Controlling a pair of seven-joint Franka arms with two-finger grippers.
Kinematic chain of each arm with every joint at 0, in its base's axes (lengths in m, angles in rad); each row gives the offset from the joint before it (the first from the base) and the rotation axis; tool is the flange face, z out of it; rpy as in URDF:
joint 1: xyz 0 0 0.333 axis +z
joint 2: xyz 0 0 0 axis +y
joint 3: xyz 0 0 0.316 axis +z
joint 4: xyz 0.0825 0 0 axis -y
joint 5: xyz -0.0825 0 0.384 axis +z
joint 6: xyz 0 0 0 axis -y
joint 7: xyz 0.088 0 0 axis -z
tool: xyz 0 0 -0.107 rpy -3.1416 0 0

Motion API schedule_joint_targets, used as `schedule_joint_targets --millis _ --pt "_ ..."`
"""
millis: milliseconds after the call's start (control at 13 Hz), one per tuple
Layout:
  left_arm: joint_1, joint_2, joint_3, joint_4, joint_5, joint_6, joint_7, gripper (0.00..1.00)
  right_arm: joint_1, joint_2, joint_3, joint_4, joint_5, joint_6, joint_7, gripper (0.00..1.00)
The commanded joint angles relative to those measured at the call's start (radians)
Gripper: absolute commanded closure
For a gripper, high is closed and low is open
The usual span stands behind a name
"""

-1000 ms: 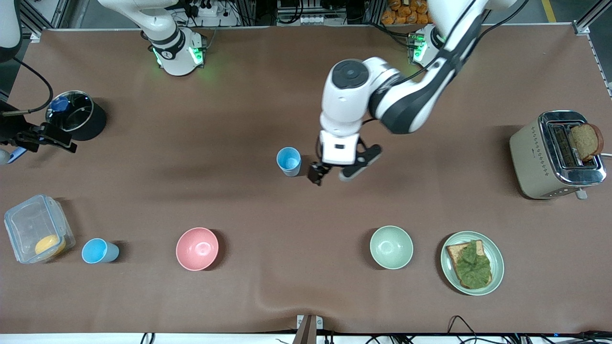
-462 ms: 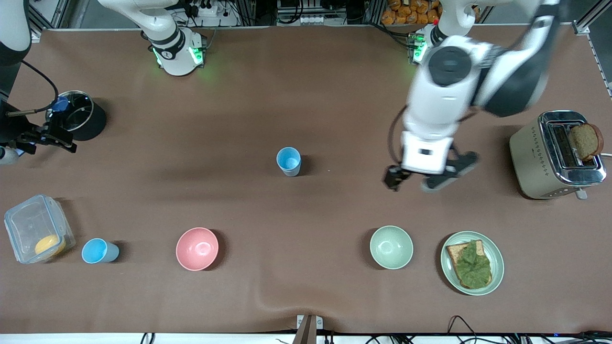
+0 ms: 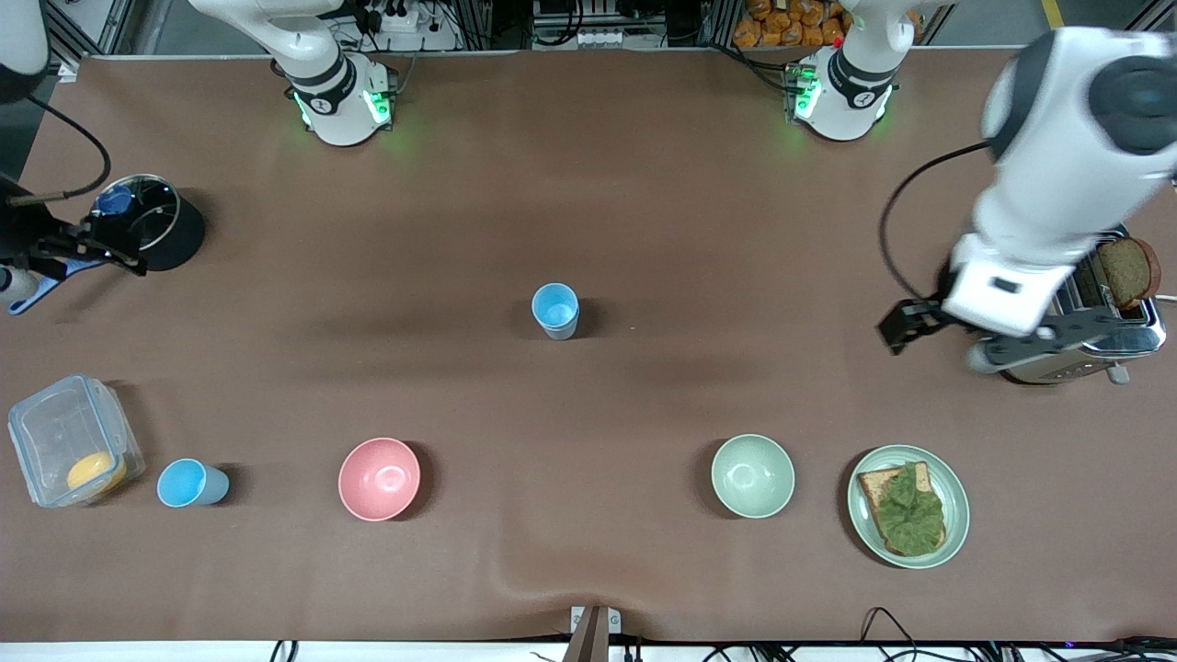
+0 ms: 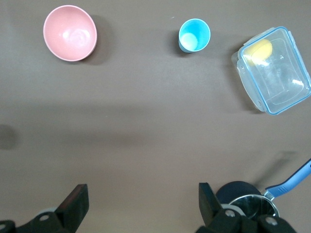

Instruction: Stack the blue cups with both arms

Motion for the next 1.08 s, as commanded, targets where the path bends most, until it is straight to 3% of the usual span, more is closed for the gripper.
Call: schedule_joint_targets --millis 0,308,462,769,1000 --pt "0.063 -0.044 -0.010 -0.021 -0.063 -0.038 0.130 0.00 -0.034 -0.002 0.027 0.023 -0.019 -0.023 -0.012 0.00" --pt "0.078 -0.050 -0.006 -0.020 -0.066 -0.074 0.225 0.00 -0.039 0.010 0.030 0.057 -0.016 -0.032 -0.009 0.00" --pt "0.097 -0.090 0.012 -0.012 -0.122 -0.074 0.305 0.00 -0.045 0.013 0.030 0.064 -0.015 -0.032 -0.009 0.00" --pt "-0.096 -0.127 0.258 -0.013 -0.171 -0.134 0.390 0.00 -0.046 0.027 0.029 0.083 -0.016 -0.031 -0.022 0.00" --pt "-0.147 -0.154 0.304 -0.020 -0.178 -0.160 0.391 0.00 -0.045 0.030 0.029 0.084 -0.012 -0.026 -0.020 0.00"
